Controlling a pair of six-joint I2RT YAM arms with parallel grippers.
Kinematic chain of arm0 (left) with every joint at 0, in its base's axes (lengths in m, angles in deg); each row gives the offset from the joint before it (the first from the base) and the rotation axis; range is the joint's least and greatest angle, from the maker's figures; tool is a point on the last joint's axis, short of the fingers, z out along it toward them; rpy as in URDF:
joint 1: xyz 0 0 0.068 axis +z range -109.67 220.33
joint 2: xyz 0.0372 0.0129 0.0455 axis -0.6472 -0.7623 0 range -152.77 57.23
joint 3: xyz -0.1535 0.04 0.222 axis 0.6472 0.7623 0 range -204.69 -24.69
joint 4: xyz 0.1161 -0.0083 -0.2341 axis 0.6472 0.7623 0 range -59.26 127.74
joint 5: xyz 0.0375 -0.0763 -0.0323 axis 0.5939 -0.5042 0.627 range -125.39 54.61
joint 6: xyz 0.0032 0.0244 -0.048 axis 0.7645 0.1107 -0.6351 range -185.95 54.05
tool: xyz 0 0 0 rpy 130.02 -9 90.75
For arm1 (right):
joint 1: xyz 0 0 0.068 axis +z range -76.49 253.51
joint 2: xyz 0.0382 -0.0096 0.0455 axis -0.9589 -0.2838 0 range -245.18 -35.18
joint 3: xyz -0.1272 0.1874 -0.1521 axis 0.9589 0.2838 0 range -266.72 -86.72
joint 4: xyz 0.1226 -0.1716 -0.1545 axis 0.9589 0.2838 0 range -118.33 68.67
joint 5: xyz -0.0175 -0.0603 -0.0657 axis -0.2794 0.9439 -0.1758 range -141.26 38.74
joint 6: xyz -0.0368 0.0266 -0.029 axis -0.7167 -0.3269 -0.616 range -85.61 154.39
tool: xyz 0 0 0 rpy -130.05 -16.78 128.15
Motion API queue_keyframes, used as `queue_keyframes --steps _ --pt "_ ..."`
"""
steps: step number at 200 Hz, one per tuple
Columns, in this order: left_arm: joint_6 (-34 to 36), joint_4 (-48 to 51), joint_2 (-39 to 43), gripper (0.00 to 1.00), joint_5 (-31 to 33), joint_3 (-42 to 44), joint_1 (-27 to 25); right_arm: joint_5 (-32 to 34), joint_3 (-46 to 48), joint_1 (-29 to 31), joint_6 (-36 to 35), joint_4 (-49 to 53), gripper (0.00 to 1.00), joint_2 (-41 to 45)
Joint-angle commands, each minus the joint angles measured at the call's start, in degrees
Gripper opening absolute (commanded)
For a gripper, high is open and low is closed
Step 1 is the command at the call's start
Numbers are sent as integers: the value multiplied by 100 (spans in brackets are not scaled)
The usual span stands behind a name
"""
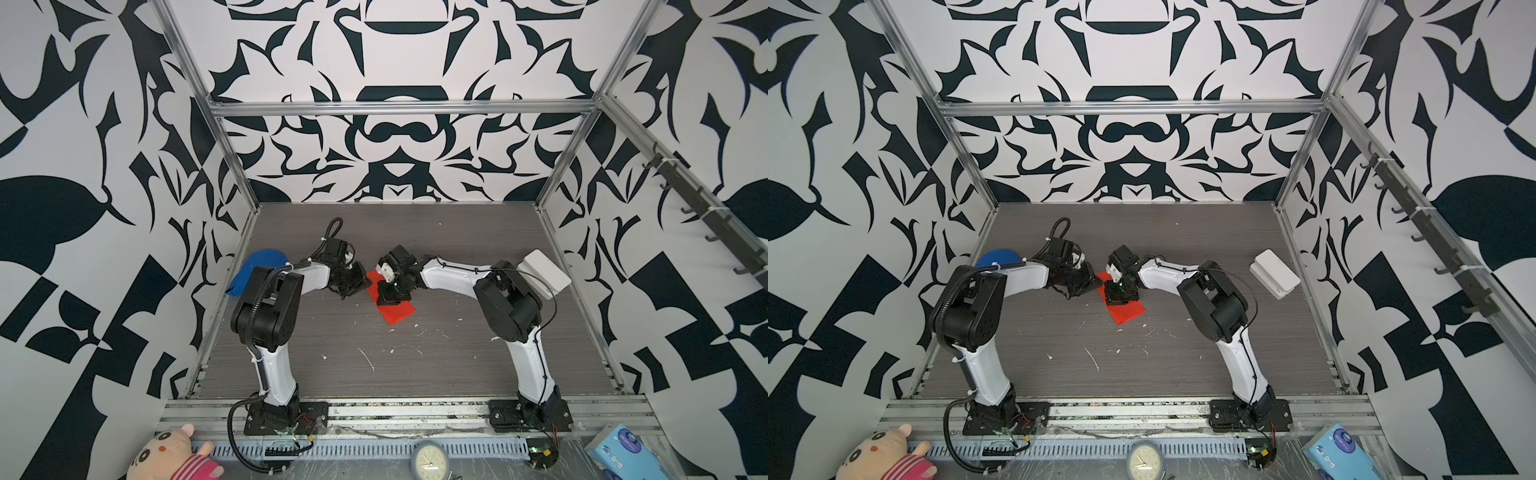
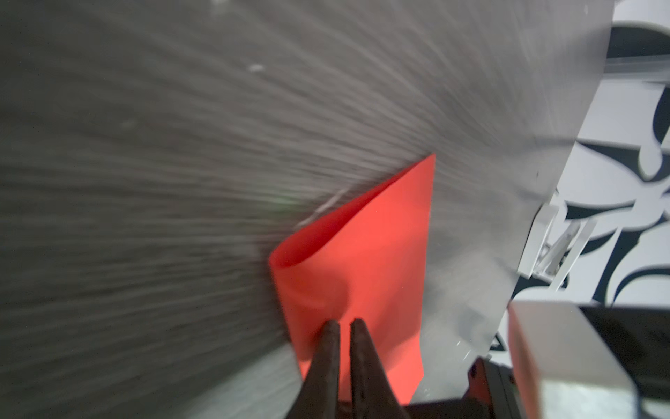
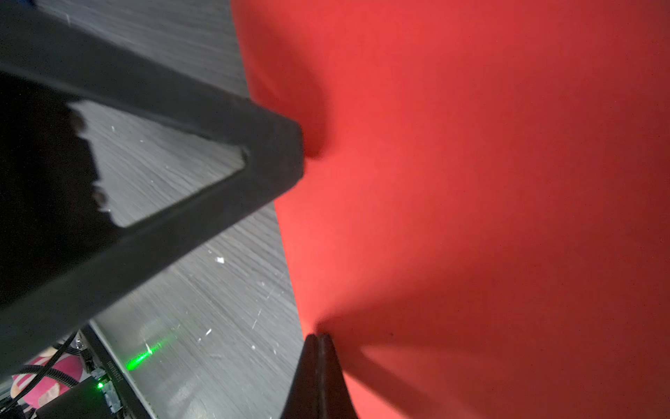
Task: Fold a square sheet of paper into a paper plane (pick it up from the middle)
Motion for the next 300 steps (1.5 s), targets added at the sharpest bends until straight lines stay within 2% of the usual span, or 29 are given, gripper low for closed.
queue_keyframes --steps 1,21,45,113,166,223,300 --pt "1052 588 182 13 -226 -146 63 204 -48 -18 -60 213 0 22" --pt "1455 852 184 13 -344 -166 72 204 -81 -20 -95 271 0 -6" --pt "1492 848 184 12 -427 -97 67 212 -70 -20 -91 275 0 -20" --pt "1792 1111 -47 8 -16 -169 105 245 -49 -18 -126 328 0 -49" --pt "1766 1007 -129 8 -22 -277 110 260 -48 -15 -132 349 0 -66" --pt "1691 558 1 9 -495 -145 116 274 -49 -17 -136 376 0 -119" --pt "1634 706 -328 8 -217 -279 153 308 -11 -18 -148 393 0 -125"
